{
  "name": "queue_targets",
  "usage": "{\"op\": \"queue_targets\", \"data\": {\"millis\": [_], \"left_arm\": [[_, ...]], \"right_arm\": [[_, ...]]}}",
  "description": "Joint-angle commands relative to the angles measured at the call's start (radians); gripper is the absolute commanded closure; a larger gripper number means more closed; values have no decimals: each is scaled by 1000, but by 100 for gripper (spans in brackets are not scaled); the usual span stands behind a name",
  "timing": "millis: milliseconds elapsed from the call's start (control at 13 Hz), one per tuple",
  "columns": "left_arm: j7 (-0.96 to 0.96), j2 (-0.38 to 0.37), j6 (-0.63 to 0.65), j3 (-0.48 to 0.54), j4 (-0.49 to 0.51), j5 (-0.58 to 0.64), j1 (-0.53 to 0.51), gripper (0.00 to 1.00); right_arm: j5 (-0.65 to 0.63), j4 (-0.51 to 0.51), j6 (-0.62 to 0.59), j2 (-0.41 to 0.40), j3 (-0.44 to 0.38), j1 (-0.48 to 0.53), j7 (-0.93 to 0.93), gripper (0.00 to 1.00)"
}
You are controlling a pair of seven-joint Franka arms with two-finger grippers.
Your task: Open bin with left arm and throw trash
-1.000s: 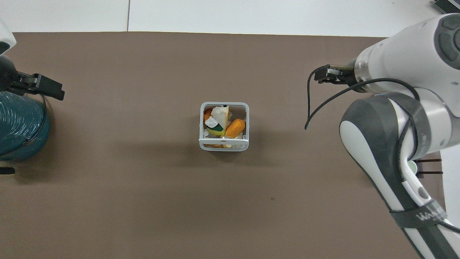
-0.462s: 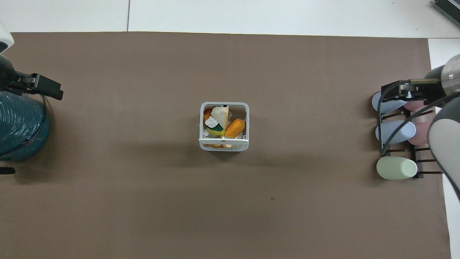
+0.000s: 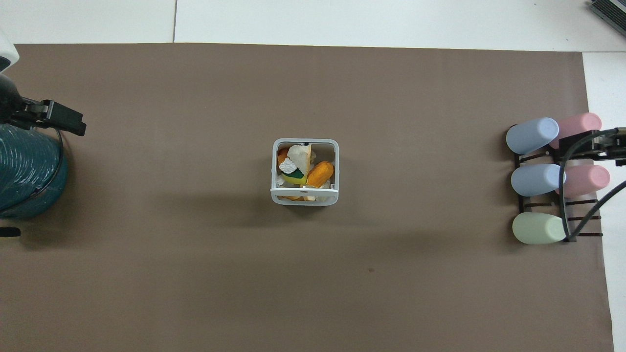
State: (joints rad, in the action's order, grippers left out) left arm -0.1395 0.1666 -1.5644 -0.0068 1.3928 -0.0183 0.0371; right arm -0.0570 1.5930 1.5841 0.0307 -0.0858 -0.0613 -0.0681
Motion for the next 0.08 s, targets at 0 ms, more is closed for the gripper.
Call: {"op": "queue_targets", "data": {"millis": [0], "left_arm": [[-14,-36,-22,4,45,0,4,0]], "right_arm": [[20,48,-1,29,12,3,30,0]]}}
